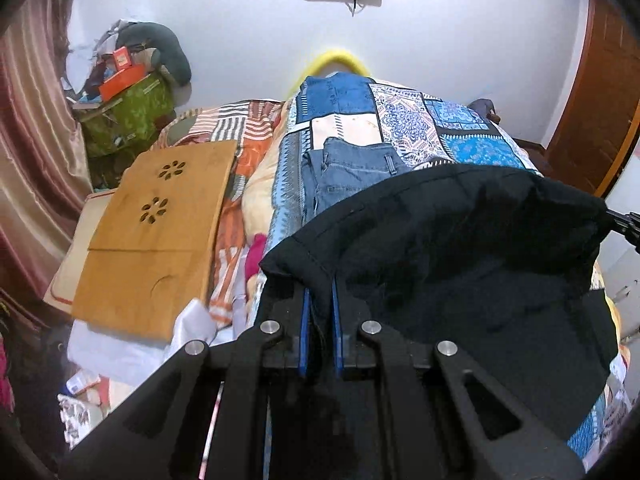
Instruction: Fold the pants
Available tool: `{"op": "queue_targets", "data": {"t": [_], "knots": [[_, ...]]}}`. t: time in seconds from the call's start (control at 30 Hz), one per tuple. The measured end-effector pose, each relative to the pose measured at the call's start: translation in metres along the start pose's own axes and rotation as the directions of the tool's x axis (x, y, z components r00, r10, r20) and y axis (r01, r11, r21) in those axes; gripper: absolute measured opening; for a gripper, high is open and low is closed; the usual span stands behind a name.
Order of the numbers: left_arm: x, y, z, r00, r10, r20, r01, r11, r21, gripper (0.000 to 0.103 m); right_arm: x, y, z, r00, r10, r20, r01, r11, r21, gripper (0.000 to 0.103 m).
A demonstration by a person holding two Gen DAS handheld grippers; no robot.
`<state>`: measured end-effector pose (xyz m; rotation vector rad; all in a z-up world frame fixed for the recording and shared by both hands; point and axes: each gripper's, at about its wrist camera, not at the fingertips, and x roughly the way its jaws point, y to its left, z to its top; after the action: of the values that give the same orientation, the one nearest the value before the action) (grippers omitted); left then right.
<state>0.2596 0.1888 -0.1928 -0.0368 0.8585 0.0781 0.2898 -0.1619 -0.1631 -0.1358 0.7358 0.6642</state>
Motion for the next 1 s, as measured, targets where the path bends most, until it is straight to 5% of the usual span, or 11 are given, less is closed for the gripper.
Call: {"op": "queue_targets", "data": {"t": [0.5, 1.0], "knots": [[-0.045, 0.017, -0.109, 0.998, 0.039, -0.045, -0.04, 0.999, -0.025, 0.009, -0.044, 0.05, -0.094, 0.997, 0.071, -0.029, -0.068, 0.995, 0.075, 0.004], [-0.014, 0.017, -0.198, 0.98, 0.014, -0.197, -0.03, 0.997, -0.077, 0.011, -0.037, 0.061, -0.149, 0.992, 0.062, -0.11, -0.044, 0.986, 0.158, 0.005]]}}
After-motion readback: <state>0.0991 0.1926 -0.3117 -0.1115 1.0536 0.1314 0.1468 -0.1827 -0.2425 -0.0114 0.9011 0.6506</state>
